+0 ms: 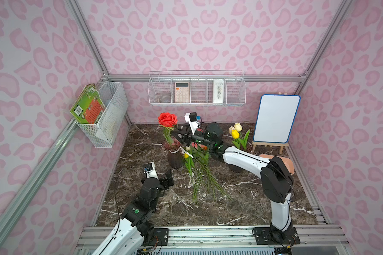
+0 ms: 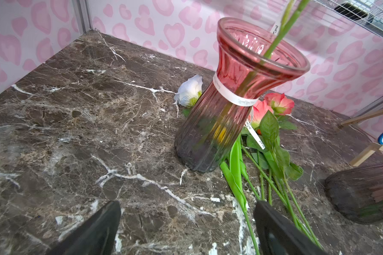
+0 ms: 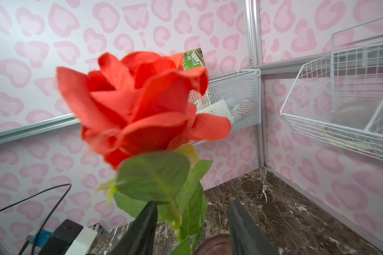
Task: Arrange the flowers in different vases according to their variety
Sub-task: Insert the flower into the vase, then move the vase to the center of the board.
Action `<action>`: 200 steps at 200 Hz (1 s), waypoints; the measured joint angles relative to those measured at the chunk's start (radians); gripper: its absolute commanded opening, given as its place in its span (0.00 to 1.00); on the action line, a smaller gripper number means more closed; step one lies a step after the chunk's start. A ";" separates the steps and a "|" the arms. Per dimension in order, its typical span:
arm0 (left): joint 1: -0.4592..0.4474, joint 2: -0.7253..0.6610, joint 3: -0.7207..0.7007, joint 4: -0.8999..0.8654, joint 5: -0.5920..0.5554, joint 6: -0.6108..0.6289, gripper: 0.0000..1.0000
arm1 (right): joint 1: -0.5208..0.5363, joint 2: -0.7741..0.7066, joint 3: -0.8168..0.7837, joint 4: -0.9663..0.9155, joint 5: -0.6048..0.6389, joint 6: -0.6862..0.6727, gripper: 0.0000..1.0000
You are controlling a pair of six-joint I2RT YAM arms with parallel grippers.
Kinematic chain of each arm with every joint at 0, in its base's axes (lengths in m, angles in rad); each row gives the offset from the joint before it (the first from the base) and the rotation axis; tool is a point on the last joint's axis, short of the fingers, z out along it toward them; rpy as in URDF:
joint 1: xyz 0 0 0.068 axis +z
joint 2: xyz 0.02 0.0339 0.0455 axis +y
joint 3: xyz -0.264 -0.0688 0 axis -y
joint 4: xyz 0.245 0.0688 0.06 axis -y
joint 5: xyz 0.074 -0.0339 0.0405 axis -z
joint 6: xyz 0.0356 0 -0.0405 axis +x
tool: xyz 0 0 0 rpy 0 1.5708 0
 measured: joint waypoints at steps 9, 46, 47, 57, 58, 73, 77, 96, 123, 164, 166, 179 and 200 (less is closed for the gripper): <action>0.000 0.009 0.001 0.000 0.005 0.000 0.98 | -0.002 -0.034 -0.048 -0.003 0.008 -0.006 0.55; 0.000 0.033 0.010 0.002 0.010 0.000 0.98 | -0.019 -0.137 -0.263 -0.025 0.030 -0.018 0.55; 0.000 0.034 0.010 0.002 0.010 0.000 0.98 | -0.020 -0.140 -0.269 -0.025 0.031 -0.018 0.55; 0.000 0.042 0.010 0.003 0.012 -0.001 0.98 | -0.028 -0.159 -0.330 -0.030 0.035 -0.017 0.55; 0.000 0.043 0.010 0.003 0.012 -0.001 0.98 | -0.029 -0.160 -0.335 -0.030 0.036 -0.017 0.55; 0.000 0.061 0.014 0.004 0.013 -0.001 0.98 | -0.039 -0.177 -0.402 -0.030 0.038 -0.014 0.54; 0.000 0.066 0.015 0.005 0.013 -0.001 0.98 | -0.041 -0.178 -0.416 -0.030 0.039 -0.013 0.54; 0.000 0.086 0.016 0.011 0.016 -0.002 0.98 | -0.044 -0.172 -0.459 -0.027 0.049 -0.013 0.55; 0.000 0.093 0.017 0.018 0.017 -0.005 0.98 | -0.040 -0.126 -0.474 -0.011 0.048 -0.001 0.54; 0.000 0.079 0.018 0.019 0.016 -0.005 0.98 | -0.029 -0.013 -0.455 0.067 0.035 0.061 0.54; 0.000 0.078 0.018 0.018 0.016 -0.005 0.98 | -0.028 -0.008 -0.453 0.071 0.033 0.067 0.54; 0.000 0.071 0.018 0.018 0.016 -0.005 0.98 | -0.023 0.026 -0.437 0.102 0.031 0.080 0.54; 0.000 0.060 0.018 0.018 0.015 -0.005 0.98 | -0.014 0.080 -0.398 0.148 0.025 0.104 0.50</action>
